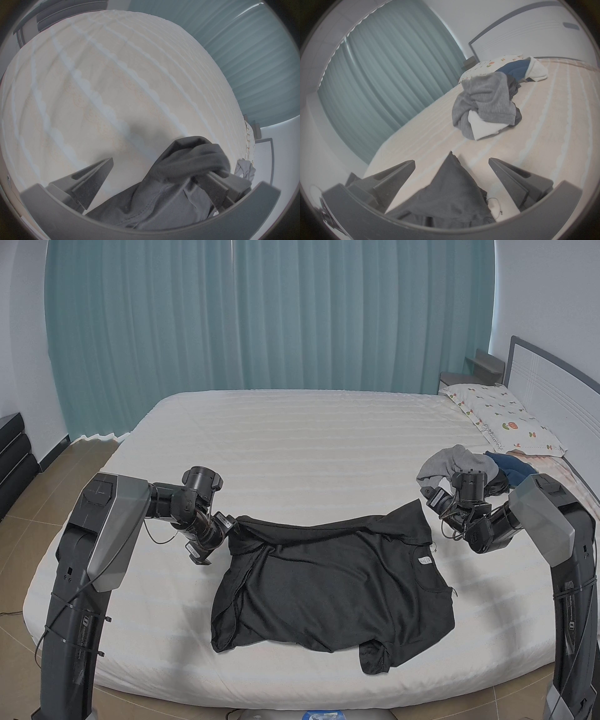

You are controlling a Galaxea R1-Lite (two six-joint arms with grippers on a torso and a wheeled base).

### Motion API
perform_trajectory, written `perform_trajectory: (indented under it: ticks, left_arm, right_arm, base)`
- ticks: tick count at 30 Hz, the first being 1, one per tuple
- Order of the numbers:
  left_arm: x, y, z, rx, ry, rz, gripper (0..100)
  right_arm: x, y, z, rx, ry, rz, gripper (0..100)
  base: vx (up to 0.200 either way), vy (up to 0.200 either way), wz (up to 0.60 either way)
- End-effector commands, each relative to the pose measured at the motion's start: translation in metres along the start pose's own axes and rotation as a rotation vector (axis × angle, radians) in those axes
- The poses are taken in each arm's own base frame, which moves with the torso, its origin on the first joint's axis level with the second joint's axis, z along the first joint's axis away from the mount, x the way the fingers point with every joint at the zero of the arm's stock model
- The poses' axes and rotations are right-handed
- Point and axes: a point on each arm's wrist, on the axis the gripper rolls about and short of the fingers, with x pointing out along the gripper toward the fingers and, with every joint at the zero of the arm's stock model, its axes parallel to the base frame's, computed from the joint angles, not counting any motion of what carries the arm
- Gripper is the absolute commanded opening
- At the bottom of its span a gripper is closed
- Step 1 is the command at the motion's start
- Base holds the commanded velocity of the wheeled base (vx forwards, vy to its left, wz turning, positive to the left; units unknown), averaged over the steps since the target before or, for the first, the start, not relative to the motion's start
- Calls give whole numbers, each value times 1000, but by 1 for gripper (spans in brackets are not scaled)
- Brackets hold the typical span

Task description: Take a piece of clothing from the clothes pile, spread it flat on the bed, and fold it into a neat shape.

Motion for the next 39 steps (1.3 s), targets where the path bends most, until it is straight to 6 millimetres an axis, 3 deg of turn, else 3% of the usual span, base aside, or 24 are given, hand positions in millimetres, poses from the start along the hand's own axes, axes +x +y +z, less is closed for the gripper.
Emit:
perform_trajectory:
  ticks: [1,7,10,16,17,20,24,30,33,39]
  left_arm:
    - [-32,4,14,-20,65,-17,100]
    - [-50,18,25,-20,113,-28,100]
    - [-66,31,23,-36,161,-35,100]
    - [-82,48,3,-29,161,-58,100]
    - [-88,57,-8,-15,149,-102,100]
    - [-94,67,-24,7,133,-152,100]
    - [-101,83,-54,38,159,-150,100]
    - [-101,105,-78,40,148,-167,100]
    - [-100,108,-80,24,134,-190,100]
    - [-97,119,-95,-1,112,-253,100]
  right_arm:
    - [-21,-4,16,42,17,-5,100]
    - [-50,-18,2,44,166,12,100]
    - [-76,-28,-6,37,245,34,100]
    - [-111,-39,-16,29,310,40,100]
    - [-126,-44,-18,33,342,72,100]
    - [-143,-53,-26,34,389,95,100]
    - [-155,-62,-38,29,432,68,100]
    - [-174,-77,-53,44,508,22,100]
    - [-174,-80,-55,49,509,26,100]
    - [-179,-98,-80,110,511,69,100]
  base:
    - [0,0,0]
    - [0,0,0]
    - [0,0,0]
    - [0,0,0]
    - [0,0,0]
    - [0,0,0]
    - [0,0,0]
    - [0,0,0]
    - [0,0,0]
    - [-67,0,0]
